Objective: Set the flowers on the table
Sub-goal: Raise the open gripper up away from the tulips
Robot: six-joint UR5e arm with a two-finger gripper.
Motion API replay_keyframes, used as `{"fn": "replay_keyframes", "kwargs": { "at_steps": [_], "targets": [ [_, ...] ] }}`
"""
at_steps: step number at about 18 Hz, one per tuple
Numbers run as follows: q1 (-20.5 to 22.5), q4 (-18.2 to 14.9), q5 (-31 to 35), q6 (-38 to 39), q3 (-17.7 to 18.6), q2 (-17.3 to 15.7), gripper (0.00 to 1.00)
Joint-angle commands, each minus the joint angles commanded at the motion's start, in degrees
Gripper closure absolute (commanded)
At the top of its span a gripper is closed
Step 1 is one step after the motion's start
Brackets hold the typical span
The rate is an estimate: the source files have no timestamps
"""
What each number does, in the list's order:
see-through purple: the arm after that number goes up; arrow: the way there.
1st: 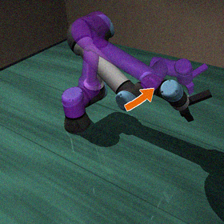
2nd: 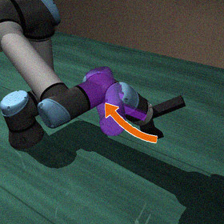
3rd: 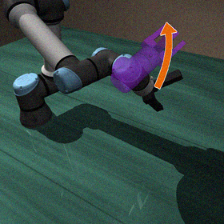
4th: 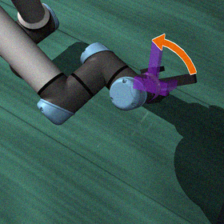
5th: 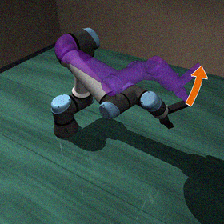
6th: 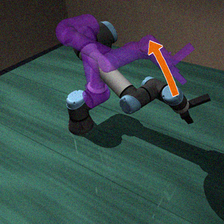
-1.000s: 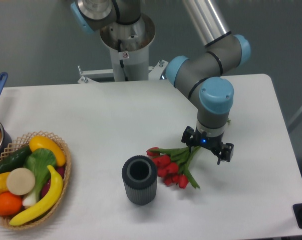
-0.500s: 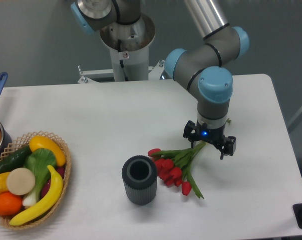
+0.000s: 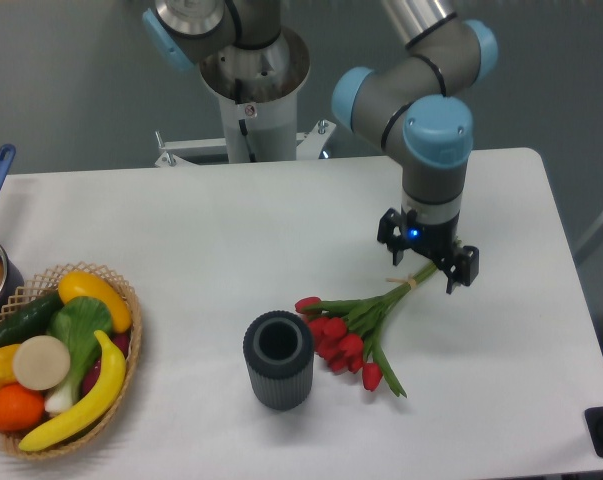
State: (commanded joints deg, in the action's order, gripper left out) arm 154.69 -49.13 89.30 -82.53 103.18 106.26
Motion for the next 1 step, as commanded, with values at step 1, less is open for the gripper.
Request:
{"fn": "replay_keyframes", "kwargs": {
  "at_steps": [1],
  "targets": [
    [-0.09, 0.00, 0.00, 0.00, 0.00, 0.00, 0.00]
  ]
}}
